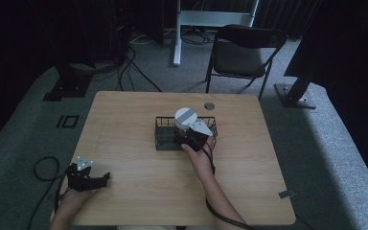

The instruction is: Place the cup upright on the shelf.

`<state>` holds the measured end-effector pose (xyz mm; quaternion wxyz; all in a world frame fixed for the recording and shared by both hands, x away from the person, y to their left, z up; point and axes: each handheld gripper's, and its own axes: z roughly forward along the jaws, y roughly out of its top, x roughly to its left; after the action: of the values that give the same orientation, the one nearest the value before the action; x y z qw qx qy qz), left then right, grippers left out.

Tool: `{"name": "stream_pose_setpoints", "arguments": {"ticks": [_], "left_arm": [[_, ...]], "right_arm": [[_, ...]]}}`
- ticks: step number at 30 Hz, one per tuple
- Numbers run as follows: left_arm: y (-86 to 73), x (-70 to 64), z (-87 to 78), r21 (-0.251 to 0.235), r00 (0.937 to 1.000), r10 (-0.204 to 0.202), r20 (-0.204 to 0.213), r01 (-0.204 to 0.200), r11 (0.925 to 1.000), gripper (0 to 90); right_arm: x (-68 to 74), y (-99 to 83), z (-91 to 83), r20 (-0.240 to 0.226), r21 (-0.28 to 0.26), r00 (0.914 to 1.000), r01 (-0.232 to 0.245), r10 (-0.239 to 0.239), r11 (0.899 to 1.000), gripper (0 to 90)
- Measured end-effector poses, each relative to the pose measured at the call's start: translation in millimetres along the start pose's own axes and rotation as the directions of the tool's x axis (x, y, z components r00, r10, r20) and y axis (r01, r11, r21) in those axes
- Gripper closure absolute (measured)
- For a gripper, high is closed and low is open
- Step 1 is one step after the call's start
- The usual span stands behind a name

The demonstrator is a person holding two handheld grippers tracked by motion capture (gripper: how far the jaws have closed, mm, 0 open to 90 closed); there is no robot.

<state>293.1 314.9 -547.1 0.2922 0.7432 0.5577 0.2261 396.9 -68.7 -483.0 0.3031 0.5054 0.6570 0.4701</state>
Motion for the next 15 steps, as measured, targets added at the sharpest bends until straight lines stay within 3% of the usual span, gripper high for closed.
{"name": "stream_pose_setpoints", "arguments": {"ticks": [15], "left_arm": [[0.0, 0.0, 0.0, 0.0, 1.0, 0.0, 0.0, 0.0, 1.0, 1.3]], "right_arm": [[0.2, -4.7, -18.0, -0.019, -0.007, 0.9994, 0.028, -0.029, 1.0, 11.1]]}}
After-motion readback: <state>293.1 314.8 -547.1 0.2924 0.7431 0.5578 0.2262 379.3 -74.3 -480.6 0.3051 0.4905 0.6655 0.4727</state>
